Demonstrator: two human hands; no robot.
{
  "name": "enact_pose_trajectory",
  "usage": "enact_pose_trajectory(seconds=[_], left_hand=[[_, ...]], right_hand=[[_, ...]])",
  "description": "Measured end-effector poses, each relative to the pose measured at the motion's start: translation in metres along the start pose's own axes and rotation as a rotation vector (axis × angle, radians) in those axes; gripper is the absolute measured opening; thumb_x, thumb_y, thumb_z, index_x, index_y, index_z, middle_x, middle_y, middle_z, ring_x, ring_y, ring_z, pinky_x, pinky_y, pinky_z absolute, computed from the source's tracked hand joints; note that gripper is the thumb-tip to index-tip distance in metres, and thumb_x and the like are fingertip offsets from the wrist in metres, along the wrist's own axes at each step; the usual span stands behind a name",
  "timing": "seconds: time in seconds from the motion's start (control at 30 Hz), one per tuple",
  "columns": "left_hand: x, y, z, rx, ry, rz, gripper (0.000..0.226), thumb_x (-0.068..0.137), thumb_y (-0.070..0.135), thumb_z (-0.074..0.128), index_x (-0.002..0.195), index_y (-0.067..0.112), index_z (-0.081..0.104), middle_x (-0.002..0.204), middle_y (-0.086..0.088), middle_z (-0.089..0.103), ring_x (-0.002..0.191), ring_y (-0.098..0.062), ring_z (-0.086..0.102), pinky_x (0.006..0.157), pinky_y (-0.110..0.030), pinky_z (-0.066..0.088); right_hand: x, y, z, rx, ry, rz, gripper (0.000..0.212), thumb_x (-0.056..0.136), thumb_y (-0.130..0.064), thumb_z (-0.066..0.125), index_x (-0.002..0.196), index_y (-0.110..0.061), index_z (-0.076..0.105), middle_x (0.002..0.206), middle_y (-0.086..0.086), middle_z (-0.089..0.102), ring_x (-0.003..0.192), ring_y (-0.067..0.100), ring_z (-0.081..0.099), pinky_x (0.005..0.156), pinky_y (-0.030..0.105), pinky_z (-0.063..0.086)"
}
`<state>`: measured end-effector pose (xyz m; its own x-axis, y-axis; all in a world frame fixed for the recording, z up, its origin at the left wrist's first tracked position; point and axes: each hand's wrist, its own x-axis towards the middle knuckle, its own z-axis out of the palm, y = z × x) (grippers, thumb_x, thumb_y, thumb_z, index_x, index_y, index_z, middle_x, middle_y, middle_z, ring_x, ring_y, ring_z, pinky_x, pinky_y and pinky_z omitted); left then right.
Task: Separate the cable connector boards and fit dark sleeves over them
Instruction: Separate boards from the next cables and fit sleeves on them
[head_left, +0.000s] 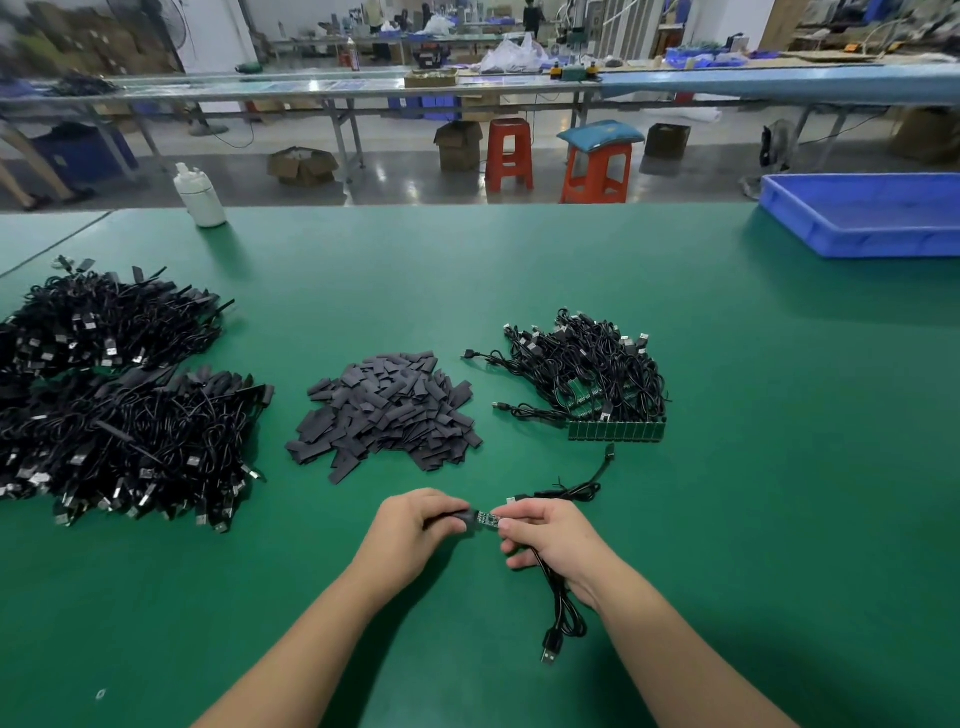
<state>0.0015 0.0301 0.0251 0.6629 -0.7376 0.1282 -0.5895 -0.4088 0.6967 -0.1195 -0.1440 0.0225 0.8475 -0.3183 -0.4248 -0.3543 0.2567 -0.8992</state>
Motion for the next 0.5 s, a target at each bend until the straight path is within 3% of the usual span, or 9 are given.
enact_pose_trajectory(seconds=[0.17,0.37,0.5], left_hand=[[-0.0033,0.0009,0.0013,-0.058,-0.030,-0.081,0.022,0.086,0.018,0.073,0.107,0.023,0.075,0.095,0.017,0.070,0.086,0.006,0.061,0.080,-0.008,0.044],[-0.0053,0.0047,0.0009,-0.101,-0.045,-0.123,0.022,0.086,0.016,0.073,0.108,0.022,0.075,0.090,0.020,0.072,0.071,-0.001,0.066,0.072,-0.012,0.050],[-0.0041,0.0059,-0.0018,0.048,-0.053,-0.001,0.021,0.087,0.019,0.073,0.107,0.025,0.075,0.093,0.020,0.069,0.086,0.004,0.062,0.081,-0.010,0.045]], right_hand=[[0.0001,0.0009,0.0005,0.001,0.001,0.007,0.017,0.089,0.001,0.068,0.105,-0.001,0.072,0.083,0.010,0.068,0.066,0.013,0.065,0.061,0.027,0.058],[-0.0009,0.0011,0.0009,-0.007,-0.006,0.002,0.015,0.089,0.001,0.069,0.102,-0.005,0.074,0.084,0.011,0.068,0.067,0.013,0.065,0.062,0.027,0.058],[-0.0014,0.0018,0.0016,-0.035,-0.014,0.004,0.014,0.089,0.000,0.068,0.100,-0.007,0.074,0.080,0.009,0.069,0.067,0.012,0.066,0.063,0.025,0.057]])
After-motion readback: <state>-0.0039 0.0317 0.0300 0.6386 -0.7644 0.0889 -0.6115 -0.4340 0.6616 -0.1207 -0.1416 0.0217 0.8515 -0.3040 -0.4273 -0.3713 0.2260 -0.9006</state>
